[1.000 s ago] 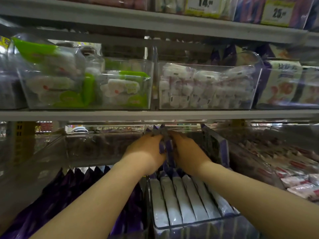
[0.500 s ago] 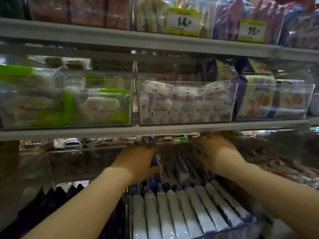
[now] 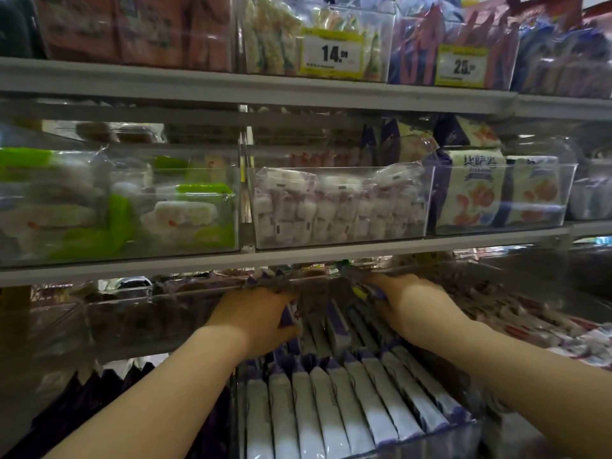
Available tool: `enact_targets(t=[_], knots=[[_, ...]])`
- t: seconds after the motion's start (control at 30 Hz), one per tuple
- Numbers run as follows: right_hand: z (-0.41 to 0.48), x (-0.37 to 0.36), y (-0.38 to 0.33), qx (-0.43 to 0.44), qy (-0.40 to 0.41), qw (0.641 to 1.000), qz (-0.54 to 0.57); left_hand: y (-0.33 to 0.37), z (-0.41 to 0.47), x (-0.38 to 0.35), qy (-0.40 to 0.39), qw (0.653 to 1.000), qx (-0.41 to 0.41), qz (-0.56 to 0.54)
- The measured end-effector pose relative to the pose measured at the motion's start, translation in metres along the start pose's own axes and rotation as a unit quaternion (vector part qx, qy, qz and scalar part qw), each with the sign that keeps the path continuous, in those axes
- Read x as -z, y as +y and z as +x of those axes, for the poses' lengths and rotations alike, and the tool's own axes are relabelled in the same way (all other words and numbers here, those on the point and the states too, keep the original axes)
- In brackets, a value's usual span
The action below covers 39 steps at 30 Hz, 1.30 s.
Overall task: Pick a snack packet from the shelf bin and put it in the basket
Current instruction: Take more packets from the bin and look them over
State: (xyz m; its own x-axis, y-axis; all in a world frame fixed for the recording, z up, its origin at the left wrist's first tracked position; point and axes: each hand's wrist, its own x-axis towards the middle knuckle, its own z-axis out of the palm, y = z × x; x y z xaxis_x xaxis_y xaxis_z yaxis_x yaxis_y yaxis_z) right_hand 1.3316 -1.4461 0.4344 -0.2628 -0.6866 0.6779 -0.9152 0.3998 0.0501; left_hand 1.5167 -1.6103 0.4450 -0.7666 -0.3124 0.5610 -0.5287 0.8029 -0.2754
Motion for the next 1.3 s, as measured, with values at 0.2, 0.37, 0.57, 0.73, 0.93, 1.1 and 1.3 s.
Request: enact_targets(t=[0.2,0.37,0.57,0.73,0.93,1.1,1.3], knots=[[-0.043,0.038,0.003,-0.052,0.002,0.993,0.103,0.032,-0.012,0.024,0.051,0.996,0.009,0.069],[-0.097,0.058,-0.003,-0.098,0.038,0.966,0.234,0.082,-0.053,0.038,0.199,0.971,0.018,-0.13],[-0.19,0.047,-0.028,-0.167,0.099,0.765,0.614,0.151,-0.118,0.022,0.22,0.839,0.116,-0.484],[-0.246,0.022,-0.052,-0.211,0.053,0.551,0.806,0.188,-0.16,0.004,0.109,0.687,0.202,-0.69],[-0.292,-0.006,-0.067,-0.235,-0.055,0.616,0.749,0.201,-0.208,-0.025,0.043,0.606,0.218,-0.764],[-0.313,-0.019,-0.069,-0.262,-0.077,0.629,0.728,0.204,-0.259,-0.058,-0.08,0.648,0.157,-0.741],[-0.339,-0.052,-0.086,-0.292,-0.106,0.661,0.683,0.206,-0.306,-0.091,-0.158,0.629,0.17,-0.742]])
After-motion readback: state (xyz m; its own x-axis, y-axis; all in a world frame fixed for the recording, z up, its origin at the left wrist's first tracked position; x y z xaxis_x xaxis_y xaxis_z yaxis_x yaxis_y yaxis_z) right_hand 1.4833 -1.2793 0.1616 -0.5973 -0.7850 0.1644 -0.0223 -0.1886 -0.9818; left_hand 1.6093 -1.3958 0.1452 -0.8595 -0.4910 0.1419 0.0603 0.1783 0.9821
